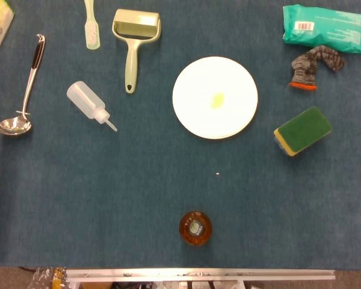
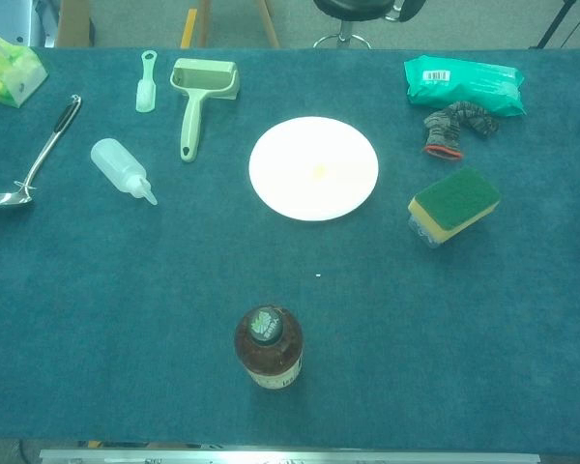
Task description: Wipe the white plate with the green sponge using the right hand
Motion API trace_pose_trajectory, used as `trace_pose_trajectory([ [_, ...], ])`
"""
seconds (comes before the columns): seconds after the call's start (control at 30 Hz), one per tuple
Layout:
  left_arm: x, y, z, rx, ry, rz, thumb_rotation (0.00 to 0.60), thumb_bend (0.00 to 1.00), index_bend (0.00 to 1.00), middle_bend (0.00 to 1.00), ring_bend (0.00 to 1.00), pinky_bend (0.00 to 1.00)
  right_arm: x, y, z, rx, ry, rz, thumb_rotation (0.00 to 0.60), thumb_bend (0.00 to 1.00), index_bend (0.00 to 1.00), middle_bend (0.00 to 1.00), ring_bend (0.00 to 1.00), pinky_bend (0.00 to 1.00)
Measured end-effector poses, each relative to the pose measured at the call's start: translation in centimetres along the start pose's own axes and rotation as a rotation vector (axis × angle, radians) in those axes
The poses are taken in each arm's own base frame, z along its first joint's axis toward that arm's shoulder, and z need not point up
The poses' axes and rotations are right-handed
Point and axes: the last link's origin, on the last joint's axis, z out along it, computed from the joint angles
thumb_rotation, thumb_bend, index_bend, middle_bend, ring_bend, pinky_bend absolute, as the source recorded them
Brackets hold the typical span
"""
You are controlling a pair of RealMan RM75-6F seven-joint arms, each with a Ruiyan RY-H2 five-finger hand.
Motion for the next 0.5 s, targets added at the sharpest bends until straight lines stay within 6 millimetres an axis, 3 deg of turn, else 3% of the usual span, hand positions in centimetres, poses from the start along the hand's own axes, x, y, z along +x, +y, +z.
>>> trace_pose_trajectory([
  [0.5,-0.01,0.17,-0.04,-0.011,0.002,-0.003,0.600,0.20,0.39,0.40,0.31,0.46,0.20,-0.10,0.12,0.003,0.011,-0.001,0.600,0.35,0.43,0.36,0.22,0.30],
])
